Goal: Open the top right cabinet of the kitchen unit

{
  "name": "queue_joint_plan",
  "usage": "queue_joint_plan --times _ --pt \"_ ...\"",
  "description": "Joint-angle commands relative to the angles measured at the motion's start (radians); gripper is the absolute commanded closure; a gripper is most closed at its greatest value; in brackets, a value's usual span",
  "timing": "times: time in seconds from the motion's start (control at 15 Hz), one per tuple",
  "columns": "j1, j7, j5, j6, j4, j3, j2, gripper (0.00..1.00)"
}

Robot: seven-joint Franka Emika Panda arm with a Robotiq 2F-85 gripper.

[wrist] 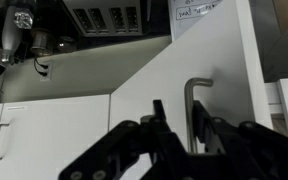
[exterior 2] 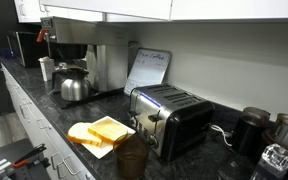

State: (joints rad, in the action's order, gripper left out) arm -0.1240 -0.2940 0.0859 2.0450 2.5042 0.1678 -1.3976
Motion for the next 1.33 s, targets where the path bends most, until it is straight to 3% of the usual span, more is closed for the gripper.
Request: queue_joint_plan --times 0.0,0.27,0.4,0.73,0.8,1.27 --pt "-0.112 -0.015 0.071 -0.005 -0.009 -0.011 0.026 0.36" --pt "-0.133 -0.032 0.065 -0.041 -0.016 -0.016 0.016 0.08" --pt "-0.139 -0.036 0.062 -0.054 -0.016 -0.024 0.011 0.00" --pt "-0.144 -0.049 0.045 -0.099 -0.021 -0.036 0.001 0.00" --pt "-0.056 -0.016 -0.007 -0.030 0.007 -0.038 -0.002 0.00" --pt "-0.057 -0.024 -0.009 -0.038 0.005 -0.041 -0.003 0.00"
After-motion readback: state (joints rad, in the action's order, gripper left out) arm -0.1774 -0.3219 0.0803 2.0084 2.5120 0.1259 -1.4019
